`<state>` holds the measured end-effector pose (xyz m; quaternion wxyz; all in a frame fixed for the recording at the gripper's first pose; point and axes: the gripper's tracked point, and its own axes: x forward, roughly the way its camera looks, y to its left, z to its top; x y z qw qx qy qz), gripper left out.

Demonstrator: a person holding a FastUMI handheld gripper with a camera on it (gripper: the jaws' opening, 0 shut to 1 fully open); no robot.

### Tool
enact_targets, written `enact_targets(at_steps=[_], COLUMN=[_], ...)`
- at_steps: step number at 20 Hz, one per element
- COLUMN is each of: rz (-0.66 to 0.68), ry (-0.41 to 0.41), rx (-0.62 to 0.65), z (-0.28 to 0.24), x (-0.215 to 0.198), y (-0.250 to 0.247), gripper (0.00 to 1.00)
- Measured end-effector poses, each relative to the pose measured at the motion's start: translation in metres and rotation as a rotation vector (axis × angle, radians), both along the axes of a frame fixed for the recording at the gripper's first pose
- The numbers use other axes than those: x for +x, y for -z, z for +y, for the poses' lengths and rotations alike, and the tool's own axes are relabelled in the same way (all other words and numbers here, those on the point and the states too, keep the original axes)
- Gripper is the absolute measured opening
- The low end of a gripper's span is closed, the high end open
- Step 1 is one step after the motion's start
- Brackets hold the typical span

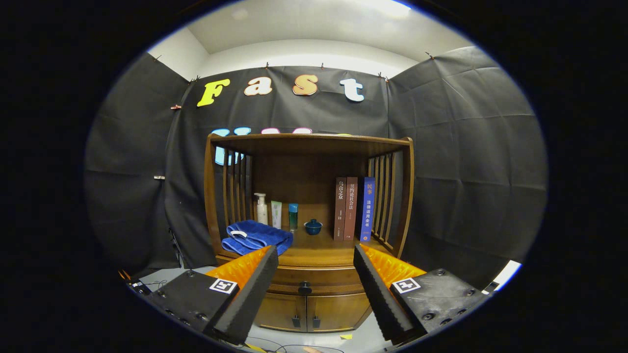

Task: Pull open the drawer, take out the items inside it, and place them on the countertop above the cabinet.

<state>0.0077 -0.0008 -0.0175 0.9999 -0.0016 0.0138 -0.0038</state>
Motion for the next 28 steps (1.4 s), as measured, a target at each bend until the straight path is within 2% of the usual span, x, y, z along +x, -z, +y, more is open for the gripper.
enact_targets(at_steps=[10,18,24,26,27,28], rz=[0.127,0.300,0.380,0.432,0.450,0.458], ry=[-0.008,-0.021,-0.019,-0.010,-0.010,-0.035], rx=[0.000,0.011,0.000,-0.008,-0.009,0.006], z=[0.007,0.014,0.022,0.020,0.020,0.025], x=[0.051,0.119,0.163,0.173,0.176,0.178], y=[0.081,0.181,0.234,0.255,0.260,0.263], gripper=[0.99,0.99,1.00,0.97,0.92,0.78])
